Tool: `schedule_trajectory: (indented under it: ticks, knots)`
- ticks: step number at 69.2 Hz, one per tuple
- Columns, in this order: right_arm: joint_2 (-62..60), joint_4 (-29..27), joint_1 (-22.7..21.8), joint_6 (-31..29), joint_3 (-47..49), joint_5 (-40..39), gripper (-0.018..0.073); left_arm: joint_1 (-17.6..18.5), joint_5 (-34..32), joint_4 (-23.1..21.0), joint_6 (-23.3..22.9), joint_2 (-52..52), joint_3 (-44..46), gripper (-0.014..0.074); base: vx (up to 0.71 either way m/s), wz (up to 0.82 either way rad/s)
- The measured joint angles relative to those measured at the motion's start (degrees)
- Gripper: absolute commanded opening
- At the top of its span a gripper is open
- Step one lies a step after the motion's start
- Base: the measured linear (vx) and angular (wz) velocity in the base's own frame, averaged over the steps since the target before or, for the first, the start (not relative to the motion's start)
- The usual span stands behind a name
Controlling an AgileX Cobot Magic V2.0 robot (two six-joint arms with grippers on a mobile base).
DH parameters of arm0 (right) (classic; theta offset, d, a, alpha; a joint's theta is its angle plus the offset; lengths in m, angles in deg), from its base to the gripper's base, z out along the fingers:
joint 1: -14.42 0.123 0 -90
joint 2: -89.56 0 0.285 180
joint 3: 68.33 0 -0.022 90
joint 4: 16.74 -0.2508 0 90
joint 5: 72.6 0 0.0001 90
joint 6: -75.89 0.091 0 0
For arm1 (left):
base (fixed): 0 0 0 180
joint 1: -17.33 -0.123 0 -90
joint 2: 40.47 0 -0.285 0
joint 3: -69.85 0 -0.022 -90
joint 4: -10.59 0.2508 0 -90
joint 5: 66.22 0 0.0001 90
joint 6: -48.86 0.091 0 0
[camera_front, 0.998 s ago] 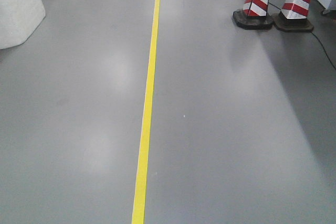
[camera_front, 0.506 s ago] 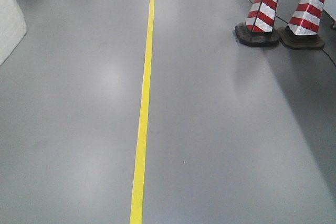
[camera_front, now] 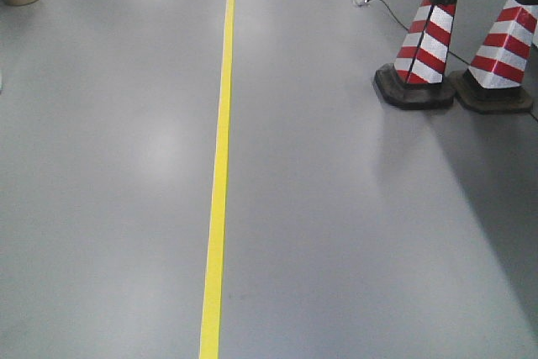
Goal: Move and align brake pads A on conveyor
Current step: 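Drive forward along the yellow floor line past the striped cones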
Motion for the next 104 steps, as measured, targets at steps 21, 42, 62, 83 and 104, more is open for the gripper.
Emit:
schedule_trajectory:
  ticks: [21, 42, 62, 83, 104]
  knots:
    - [0.00, 0.00, 0.00, 0.00, 0.00, 0.00, -0.0008, 0.00, 0.00, 0.00, 0.00, 0.00, 0.00, -0.0006, 0.73, -0.05]
    - [0.00, 0.00, 0.00, 0.00, 0.00, 0.00, -0.0008, 0.00, 0.00, 0.00, 0.00, 0.00, 0.00, -0.0006, 0.72, 0.02]
    - [0.00, 0.00, 0.00, 0.00, 0.00, 0.00, -0.0008, 0.00, 0.00, 0.00, 0.00, 0.00, 0.00, -0.0006, 0.70, 0.11]
    - [0.00, 0.00, 0.00, 0.00, 0.00, 0.00, -0.0008, 0.00, 0.00, 0.00, 0.00, 0.00, 0.00, -0.0006, 0.65, -0.03]
    - [0.00, 0.00, 0.00, 0.00, 0.00, 0.00, -0.0008, 0.00, 0.00, 0.00, 0.00, 0.00, 0.00, -0.0006, 0.61, -0.07]
